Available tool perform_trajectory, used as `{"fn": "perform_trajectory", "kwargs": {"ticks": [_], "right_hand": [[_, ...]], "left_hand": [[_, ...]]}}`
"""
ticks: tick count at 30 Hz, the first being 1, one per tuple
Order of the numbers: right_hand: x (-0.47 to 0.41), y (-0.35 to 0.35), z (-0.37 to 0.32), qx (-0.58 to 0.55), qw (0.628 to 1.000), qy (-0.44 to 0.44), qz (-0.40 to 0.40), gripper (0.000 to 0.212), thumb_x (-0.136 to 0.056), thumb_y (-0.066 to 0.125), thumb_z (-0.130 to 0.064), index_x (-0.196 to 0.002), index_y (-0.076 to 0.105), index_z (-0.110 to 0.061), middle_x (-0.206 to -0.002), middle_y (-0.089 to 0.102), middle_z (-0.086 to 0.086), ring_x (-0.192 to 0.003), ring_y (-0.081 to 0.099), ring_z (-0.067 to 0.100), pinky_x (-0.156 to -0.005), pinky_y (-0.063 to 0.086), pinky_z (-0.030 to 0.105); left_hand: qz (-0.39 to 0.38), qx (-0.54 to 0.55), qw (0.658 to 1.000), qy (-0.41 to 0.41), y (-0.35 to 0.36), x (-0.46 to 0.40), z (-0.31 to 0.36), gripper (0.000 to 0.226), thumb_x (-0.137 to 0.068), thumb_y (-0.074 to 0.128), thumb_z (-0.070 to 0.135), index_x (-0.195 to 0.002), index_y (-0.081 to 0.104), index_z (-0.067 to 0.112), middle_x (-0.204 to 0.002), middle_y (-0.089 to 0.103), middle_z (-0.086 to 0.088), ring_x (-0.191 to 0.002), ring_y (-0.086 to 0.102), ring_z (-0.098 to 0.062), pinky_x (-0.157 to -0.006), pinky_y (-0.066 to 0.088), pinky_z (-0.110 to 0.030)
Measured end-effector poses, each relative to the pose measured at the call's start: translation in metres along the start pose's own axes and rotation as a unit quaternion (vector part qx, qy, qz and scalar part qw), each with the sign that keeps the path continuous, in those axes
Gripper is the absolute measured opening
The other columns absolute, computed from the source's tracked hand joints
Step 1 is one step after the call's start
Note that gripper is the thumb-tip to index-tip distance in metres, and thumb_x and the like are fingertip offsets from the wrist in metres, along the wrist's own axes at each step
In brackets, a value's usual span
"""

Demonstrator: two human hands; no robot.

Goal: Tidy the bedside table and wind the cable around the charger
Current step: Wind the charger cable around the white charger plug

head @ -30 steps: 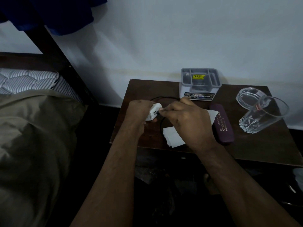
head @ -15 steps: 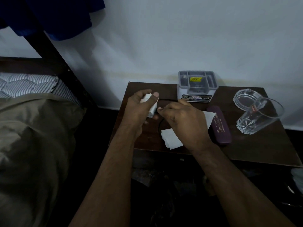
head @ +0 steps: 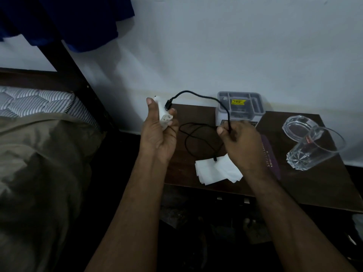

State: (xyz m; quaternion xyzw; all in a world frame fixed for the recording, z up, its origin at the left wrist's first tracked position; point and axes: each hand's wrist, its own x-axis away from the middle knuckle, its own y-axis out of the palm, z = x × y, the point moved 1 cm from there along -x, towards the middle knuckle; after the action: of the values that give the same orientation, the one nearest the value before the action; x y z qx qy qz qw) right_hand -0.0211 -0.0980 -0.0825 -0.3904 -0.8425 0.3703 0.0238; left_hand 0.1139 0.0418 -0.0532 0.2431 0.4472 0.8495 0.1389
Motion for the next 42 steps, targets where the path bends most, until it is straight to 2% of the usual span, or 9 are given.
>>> {"fn": "perform_trajectory", "kwargs": {"ticks": [5,10,14,17,25,29,34,39,42], "right_hand": [[0.007,0.013,0.006,-0.016,0.985,0.075,-0.152,0.018,-0.090,0.073,-0.034,-0.093,0.072,-0.016,-0.086,0.070,-0.001,-0.075,0.062,0.009,-0.062,0.041,0.011],[0.008,0.025,0.007,-0.044,0.980,0.104,-0.166,0.007,-0.092,0.070,-0.026,-0.090,0.072,-0.020,-0.078,0.071,-0.004,-0.078,0.071,0.018,-0.074,0.057,0.032],[0.009,0.038,0.005,-0.056,0.966,0.123,-0.222,0.007,-0.100,0.058,-0.022,-0.098,0.064,-0.025,-0.097,0.072,0.001,-0.091,0.072,0.023,-0.091,0.057,0.049],[0.010,0.047,0.003,-0.051,0.961,0.103,-0.250,0.009,-0.102,0.055,-0.021,-0.101,0.061,-0.026,-0.103,0.069,-0.001,-0.098,0.069,0.023,-0.094,0.055,0.049],[0.005,0.051,-0.024,-0.105,0.990,-0.025,-0.092,0.007,-0.100,0.060,-0.023,-0.101,0.067,-0.023,-0.094,0.071,-0.006,-0.089,0.064,0.009,-0.074,0.043,0.009],[0.011,0.046,-0.046,-0.170,0.981,-0.090,-0.032,0.012,-0.101,0.058,-0.018,-0.109,0.067,-0.018,-0.102,0.072,-0.004,-0.101,0.066,0.008,-0.086,0.049,0.017],[0.038,0.017,-0.070,-0.187,0.969,-0.160,0.004,0.012,-0.103,0.056,-0.024,-0.108,0.066,-0.023,-0.101,0.071,-0.009,-0.101,0.066,0.005,-0.085,0.051,0.019],[0.099,-0.019,-0.081,-0.177,0.972,-0.147,0.050,0.014,-0.105,0.053,-0.032,-0.111,0.065,-0.027,-0.099,0.069,-0.017,-0.098,0.066,0.001,-0.082,0.048,0.015],[0.138,-0.036,-0.085,-0.166,0.974,-0.142,0.064,0.019,-0.106,0.050,-0.033,-0.120,0.062,-0.026,-0.111,0.068,-0.020,-0.109,0.064,0.000,-0.089,0.046,0.013]], "left_hand": [[0.017,-0.014,1.000,0.000,0.001,0.002,-0.001,0.029,-0.098,0.060,0.037,-0.110,0.057,0.010,-0.095,0.054,-0.010,-0.059,0.062,-0.011,-0.045,0.049,-0.017],[0.041,-0.063,0.997,0.009,-0.002,0.001,-0.001,0.025,-0.097,0.061,0.039,-0.102,0.061,0.015,-0.095,0.061,-0.008,-0.066,0.068,-0.012,-0.049,0.050,-0.020],[0.044,-0.085,0.995,0.007,-0.004,0.000,-0.001,0.024,-0.097,0.060,0.039,-0.101,0.060,0.015,-0.093,0.062,-0.007,-0.064,0.068,-0.012,-0.048,0.049,-0.018],[0.048,-0.095,0.994,0.005,-0.005,0.000,-0.001,0.024,-0.098,0.059,0.039,-0.101,0.060,0.016,-0.092,0.063,-0.007,-0.063,0.068,-0.011,-0.047,0.048,-0.018],[0.017,-0.121,0.993,0.005,-0.008,0.003,0.013,0.045,-0.098,0.046,0.059,-0.106,0.060,0.017,-0.080,0.065,0.000,-0.059,0.066,-0.010,-0.046,0.044,-0.020],[0.014,-0.154,0.987,0.032,-0.005,0.017,0.020,0.053,-0.098,0.040,0.065,-0.107,0.060,0.017,-0.075,0.063,0.001,-0.055,0.060,-0.010,-0.045,0.041,-0.022],[0.013,-0.209,0.976,0.058,-0.008,0.067,0.028,0.060,-0.097,0.038,0.067,-0.116,0.060,0.015,-0.076,0.063,0.000,-0.054,0.059,-0.010,-0.047,0.043,-0.023],[-0.020,-0.257,0.963,0.074,-0.007,0.132,0.026,0.054,-0.097,0.035,0.064,-0.099,0.059,0.016,-0.071,0.065,0.004,-0.051,0.060,-0.008,-0.042,0.041,-0.019],[-0.067,-0.249,0.965,0.058,-0.006,0.171,0.018,0.057,-0.085,0.041,0.070,-0.097,0.059,0.018,-0.073,0.065,0.005,-0.052,0.059,-0.007,-0.042,0.040,-0.019]]}}
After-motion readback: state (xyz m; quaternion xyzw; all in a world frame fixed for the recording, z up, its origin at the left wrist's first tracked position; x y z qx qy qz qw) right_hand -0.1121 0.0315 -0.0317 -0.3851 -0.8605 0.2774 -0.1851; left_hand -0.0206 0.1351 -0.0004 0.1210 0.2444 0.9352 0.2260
